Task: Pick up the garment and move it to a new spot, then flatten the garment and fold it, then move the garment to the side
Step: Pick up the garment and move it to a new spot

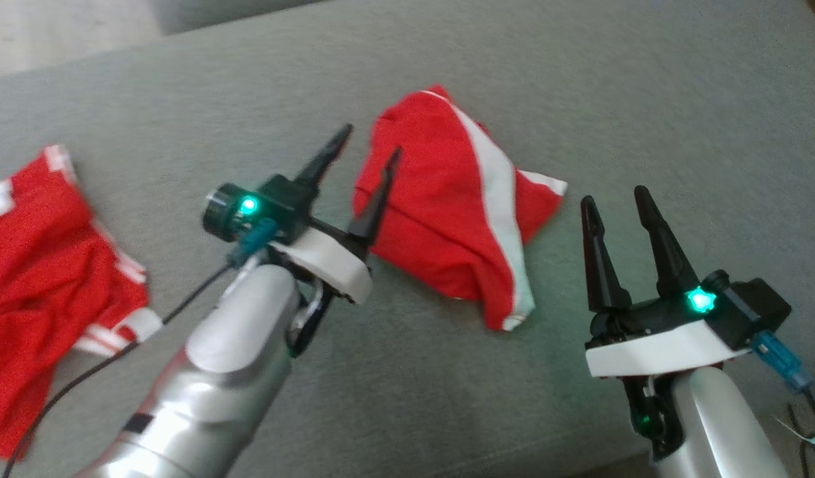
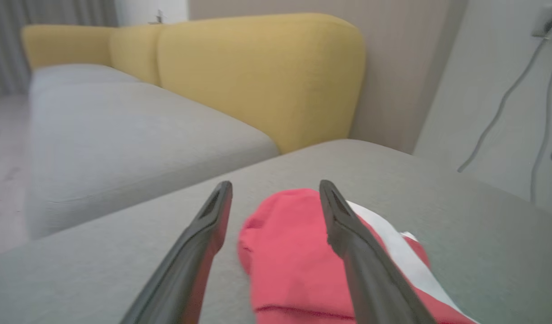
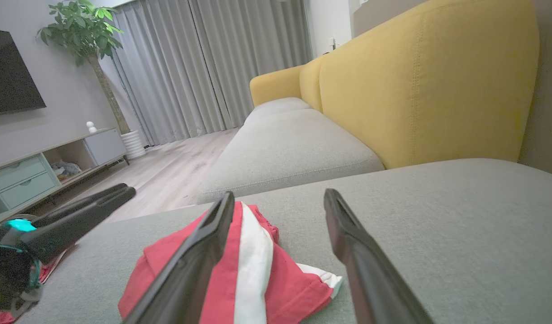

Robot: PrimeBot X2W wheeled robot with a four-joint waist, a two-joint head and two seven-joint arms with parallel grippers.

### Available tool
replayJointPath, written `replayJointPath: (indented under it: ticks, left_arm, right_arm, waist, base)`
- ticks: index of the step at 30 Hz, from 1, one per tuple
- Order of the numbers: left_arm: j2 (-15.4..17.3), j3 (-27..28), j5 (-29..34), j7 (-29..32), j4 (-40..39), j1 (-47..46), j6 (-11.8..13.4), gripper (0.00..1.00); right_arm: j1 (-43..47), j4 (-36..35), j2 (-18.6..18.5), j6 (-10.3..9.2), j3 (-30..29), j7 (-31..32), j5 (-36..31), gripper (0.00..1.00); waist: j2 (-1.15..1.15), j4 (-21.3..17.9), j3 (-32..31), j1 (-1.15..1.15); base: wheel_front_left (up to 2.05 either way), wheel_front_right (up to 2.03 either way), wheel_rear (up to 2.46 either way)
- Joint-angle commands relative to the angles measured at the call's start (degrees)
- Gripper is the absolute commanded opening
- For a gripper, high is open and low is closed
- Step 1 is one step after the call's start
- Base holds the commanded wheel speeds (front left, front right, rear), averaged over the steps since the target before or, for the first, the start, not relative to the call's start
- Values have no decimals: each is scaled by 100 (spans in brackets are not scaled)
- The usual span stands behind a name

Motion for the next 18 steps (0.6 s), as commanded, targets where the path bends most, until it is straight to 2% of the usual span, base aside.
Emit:
replayJointPath:
  ticks: [1,6,11,14,18]
  left_arm:
    - [173,257,32,-72,-161,-232,55,100]
    - [431,586,64,-163,-480,174,284,100]
    - [625,967,213,-170,-1193,1102,551,100]
    - [632,1191,303,-170,-1586,1758,700,100]
    - [483,1489,349,-171,-1989,2372,782,100]
  right_arm:
    - [-116,-170,-15,-4,106,-61,-41,100]
    - [34,-88,-15,-4,-39,-61,-123,100]
    - [259,-20,-15,-4,-196,-61,-172,100]
    - [368,38,-15,-4,-222,-61,-217,100]
    - [421,75,-15,-4,-260,-61,-251,100]
  waist:
    - [0,304,-225,-1]
    - [0,857,-499,-1]
    - [0,1274,-683,-1]
    - [0,1411,-744,-1]
    - [0,1492,-761,-1]
  base:
    - [0,0,0]
    - [0,0,0]
    - [0,0,0]
    - [0,0,0]
    - [0,0,0]
